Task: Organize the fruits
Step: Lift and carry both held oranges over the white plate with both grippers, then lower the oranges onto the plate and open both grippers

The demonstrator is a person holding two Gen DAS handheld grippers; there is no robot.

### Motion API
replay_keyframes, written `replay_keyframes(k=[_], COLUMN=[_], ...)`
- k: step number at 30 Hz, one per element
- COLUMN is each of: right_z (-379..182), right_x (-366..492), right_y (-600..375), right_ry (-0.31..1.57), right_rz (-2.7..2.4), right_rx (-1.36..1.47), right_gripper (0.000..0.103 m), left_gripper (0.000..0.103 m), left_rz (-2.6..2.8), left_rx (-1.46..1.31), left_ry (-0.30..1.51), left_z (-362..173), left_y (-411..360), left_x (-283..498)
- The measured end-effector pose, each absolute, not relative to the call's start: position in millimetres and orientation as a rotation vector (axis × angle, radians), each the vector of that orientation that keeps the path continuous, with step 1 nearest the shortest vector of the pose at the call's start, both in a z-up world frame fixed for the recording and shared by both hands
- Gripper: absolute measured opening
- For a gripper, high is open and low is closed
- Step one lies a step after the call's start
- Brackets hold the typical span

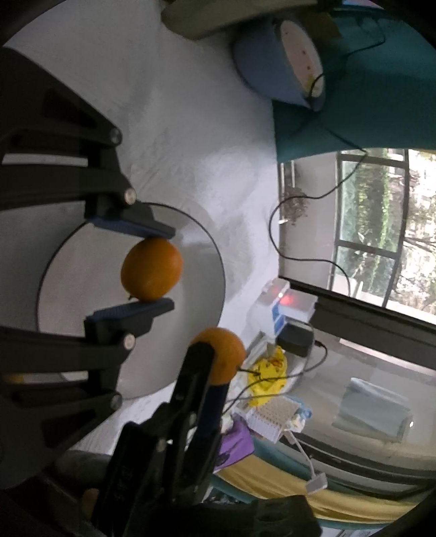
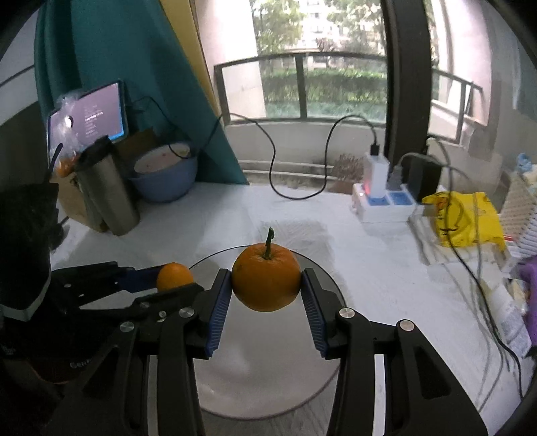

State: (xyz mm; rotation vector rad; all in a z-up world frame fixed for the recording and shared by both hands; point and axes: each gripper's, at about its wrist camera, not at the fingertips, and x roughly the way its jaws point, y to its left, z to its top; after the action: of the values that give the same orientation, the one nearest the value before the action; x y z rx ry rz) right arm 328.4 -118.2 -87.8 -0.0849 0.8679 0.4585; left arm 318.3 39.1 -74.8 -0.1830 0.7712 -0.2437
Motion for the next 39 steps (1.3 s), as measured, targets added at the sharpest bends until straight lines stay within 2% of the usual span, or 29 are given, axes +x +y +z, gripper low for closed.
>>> replay_keyframes(k=[14,23,25,27,29,39], right_z=[-134.5,-141.8,-140.5,-137.5,-132.5,-99.6], right_x=[367.1,373.8,374.1,373.4,371.6,348.6], right_y=[-100.4,-98.8,-98.8,-99.3,-100.7,-111.0], right_ry=[1.025,1.073,1.071,1.067,1.051,0.983], right_rz=[0.516,0.518,0.518,0.518,0.511,0.489], right_rx=[-0.017,0.014,0.016,0.017,0.015,-0.006], right_gripper=[0.045,0.046,0.047,0.049,0.055,0.055], left_gripper=[0.037,0.038,0.038,0.044,0.044,0.044], left_rz=[-0.268,-0.253,-0.248,-0.248,-0.247,-0.23], left_rx=[-0.19,-0.161,-0.16,-0.158,-0.156,-0.136], left_ry=[0.848,0.869,0.875,0.863,0.846,0.787], left_z=[-93.9,-93.7,-93.6,-90.9,-87.6,-64.6], left_y=[36.7,33.8,33.0,33.0,32.6,33.3], left_x=[335.2,336.7,336.3,333.4,330.6,303.7])
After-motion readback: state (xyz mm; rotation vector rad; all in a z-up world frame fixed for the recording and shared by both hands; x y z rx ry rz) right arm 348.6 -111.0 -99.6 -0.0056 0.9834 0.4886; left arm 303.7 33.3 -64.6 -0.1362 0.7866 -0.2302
